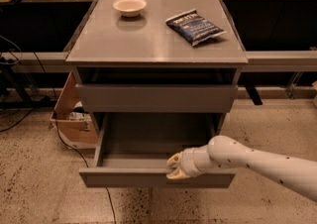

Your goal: Close middle drawer

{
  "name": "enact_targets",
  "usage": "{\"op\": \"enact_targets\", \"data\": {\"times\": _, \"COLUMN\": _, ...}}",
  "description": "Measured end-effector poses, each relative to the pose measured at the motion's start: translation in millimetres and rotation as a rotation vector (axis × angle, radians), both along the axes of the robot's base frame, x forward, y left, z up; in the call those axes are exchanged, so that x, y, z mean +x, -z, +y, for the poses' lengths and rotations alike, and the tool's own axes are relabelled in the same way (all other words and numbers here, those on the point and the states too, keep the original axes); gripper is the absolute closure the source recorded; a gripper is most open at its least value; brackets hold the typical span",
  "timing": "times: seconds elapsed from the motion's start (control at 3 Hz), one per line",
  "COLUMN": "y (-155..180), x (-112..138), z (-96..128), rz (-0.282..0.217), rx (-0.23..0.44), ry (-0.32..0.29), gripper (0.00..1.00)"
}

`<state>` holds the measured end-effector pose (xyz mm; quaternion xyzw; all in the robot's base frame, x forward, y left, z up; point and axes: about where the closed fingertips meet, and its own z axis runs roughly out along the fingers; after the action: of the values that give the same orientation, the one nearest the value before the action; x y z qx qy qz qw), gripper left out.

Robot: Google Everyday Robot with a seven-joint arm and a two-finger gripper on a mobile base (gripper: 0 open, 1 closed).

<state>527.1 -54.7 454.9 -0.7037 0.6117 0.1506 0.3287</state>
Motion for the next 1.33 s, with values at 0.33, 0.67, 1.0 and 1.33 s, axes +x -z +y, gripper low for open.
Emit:
{"op": "enact_targets", "data": {"times": 0.33, "y": -23.0, "x": 32.2, "z": 18.3, "rz": -0.078, "rx": 0.02, "ry": -0.033, "gripper": 0.66}}
{"op": "enact_targets", "data": {"times": 0.67, "y": -39.0, "x": 61.7, "z": 43.1, "rz": -0.14, "rx": 0.043, "ry": -0.062, "gripper": 0.64}}
{"op": "enact_targets", "data": {"times": 1.0, "y": -44.4, "x": 70.2, "z": 55.2, "rz": -0.161, "rx": 0.051, "ry": -0.074, "gripper": 0.86}}
{"op": "enact_targets", "data": {"times": 1.33, "y": -48.9, "x": 57.3, "z": 51.7, "rz": -0.149, "rx": 0.051, "ry": -0.055, "gripper": 1.0}}
